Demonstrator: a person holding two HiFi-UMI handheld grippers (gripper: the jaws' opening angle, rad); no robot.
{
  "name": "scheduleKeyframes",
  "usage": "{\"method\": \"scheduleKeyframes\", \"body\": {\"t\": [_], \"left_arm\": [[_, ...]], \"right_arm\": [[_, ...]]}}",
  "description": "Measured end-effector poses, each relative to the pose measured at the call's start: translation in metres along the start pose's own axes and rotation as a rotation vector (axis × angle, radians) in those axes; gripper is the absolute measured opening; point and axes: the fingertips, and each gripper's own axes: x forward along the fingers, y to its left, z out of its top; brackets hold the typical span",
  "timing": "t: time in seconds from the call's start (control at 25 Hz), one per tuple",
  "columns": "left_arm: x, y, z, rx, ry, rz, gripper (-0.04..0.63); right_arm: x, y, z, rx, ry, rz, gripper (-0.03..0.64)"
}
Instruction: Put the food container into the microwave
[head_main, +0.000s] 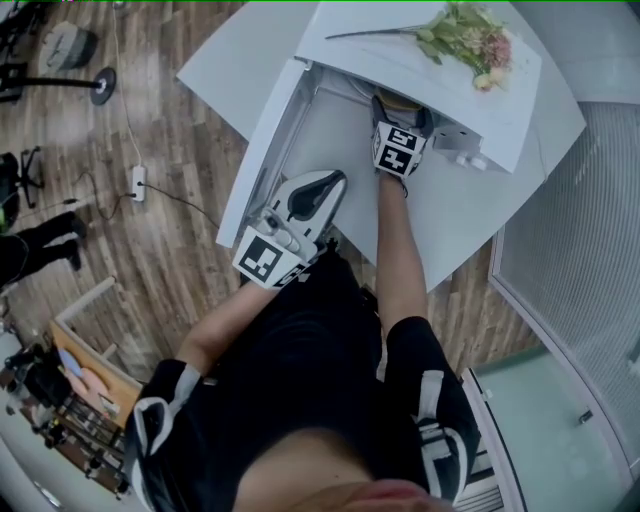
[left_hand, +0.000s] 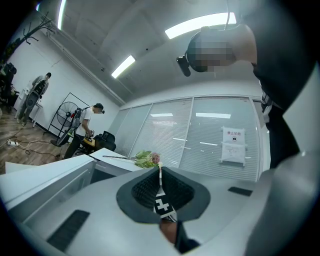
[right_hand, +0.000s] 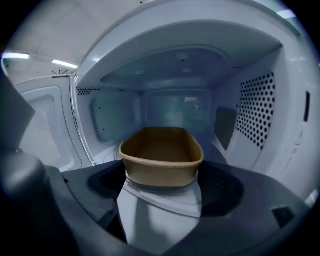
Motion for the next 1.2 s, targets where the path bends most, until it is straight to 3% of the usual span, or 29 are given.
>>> {"method": "scheduleKeyframes", "body": {"t": [0.52, 0.68, 0.96, 1.0, 1.08, 1.2], "left_arm": [[0.009, 0.008, 0.007, 0.000, -0.012, 0.006, 0.032], [0.008, 0.002, 0.010, 0.013, -0.018, 0.001, 0.032], [-0.004, -0.029, 0.030, 0.035, -0.060, -0.007, 0.032], [-0.008, -0.035, 0.033, 0.038, -0.068, -0.004, 0.032], [-0.019, -0.049, 0.040, 0.047, -0.083, 0.007, 0.032], [-0.041, -0.077, 0.051, 0.064, -0.106, 0.018, 0.032]], "right_arm": [[0.021, -0.004, -0.010, -0.046, 0.087, 0.012, 0.462], [0.013, -0.005, -0.013, -0.008, 0.076, 0.013, 0.474], [-0.062, 0.009, -0.005, 0.049, 0.019, 0.063, 0.471], [-0.082, 0.012, -0.001, 0.074, -0.001, 0.078, 0.450], [-0.124, 0.016, 0.010, 0.120, -0.050, 0.099, 0.306], [-0.194, 0.019, 0.026, 0.159, -0.113, 0.139, 0.195]]}}
